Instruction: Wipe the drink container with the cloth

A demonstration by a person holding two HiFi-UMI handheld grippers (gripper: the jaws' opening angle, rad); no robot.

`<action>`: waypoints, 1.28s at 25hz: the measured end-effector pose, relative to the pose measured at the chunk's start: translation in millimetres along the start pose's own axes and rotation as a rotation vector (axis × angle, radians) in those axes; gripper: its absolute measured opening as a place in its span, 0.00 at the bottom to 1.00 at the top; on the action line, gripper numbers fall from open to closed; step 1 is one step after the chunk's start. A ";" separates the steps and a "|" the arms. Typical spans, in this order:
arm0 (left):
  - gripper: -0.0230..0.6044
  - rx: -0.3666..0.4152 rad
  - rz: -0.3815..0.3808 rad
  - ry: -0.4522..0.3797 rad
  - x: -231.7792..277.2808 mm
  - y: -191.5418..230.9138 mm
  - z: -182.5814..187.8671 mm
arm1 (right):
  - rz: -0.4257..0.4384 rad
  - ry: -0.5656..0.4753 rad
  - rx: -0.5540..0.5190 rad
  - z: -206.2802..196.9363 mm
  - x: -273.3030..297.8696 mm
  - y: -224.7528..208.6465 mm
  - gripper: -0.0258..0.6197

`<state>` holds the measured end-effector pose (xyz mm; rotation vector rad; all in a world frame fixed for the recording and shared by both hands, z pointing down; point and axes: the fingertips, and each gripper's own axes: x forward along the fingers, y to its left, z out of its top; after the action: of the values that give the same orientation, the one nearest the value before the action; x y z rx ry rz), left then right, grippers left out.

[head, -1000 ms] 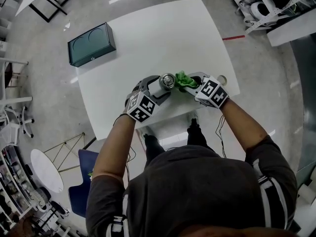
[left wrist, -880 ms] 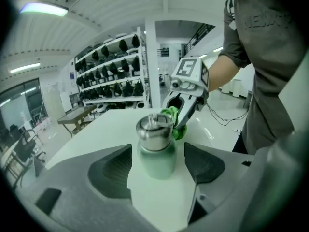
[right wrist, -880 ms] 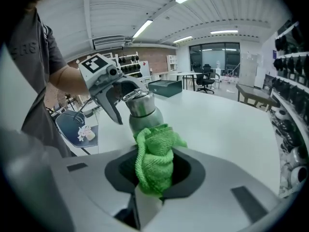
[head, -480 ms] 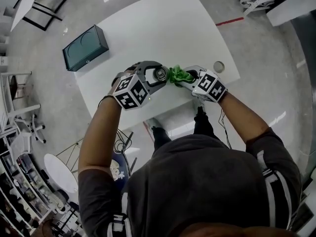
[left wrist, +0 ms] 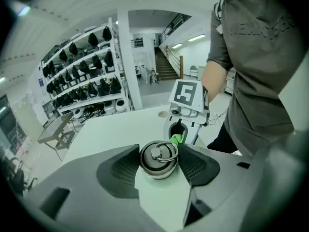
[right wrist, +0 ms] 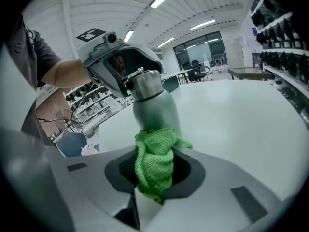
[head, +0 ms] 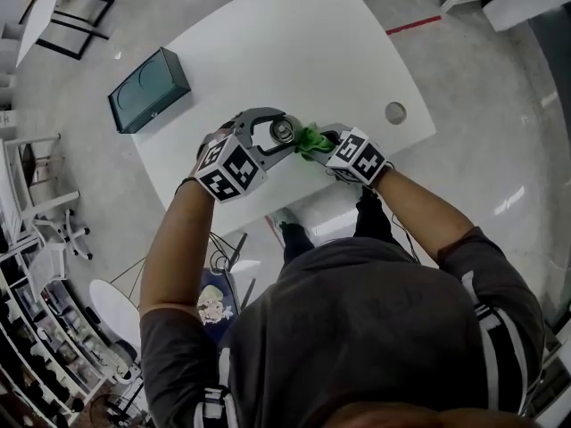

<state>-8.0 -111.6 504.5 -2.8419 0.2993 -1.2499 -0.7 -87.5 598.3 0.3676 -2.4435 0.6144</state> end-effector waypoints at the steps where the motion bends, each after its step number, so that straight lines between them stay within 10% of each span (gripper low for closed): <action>1: 0.42 -0.040 0.023 -0.005 -1.7 1.8 -1.4 | -0.007 0.002 -0.004 1.5 -1.8 -1.4 0.17; 8: 0.42 -0.264 0.204 -0.015 -8.3 13.9 -8.2 | -0.050 -0.043 -0.039 21.4 -22.6 -16.5 0.17; 15: 0.42 -0.330 0.214 -0.039 -3.5 25.4 -6.8 | -0.035 -0.040 -0.097 26.2 -17.9 -0.1 0.17; 27: 0.41 -0.727 0.271 -0.233 -35.4 47.0 -40.6 | -0.074 -0.089 -0.118 43.9 -29.8 -10.4 0.17; 32: 0.41 -0.737 0.296 -0.216 -37.6 52.2 -45.4 | -0.061 -0.100 -0.259 68.0 -17.7 12.1 0.17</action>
<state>-74.8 -153.4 502.9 -3.2619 1.3590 -0.8859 -23.7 -109.4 534.5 0.3718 -2.5564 0.2541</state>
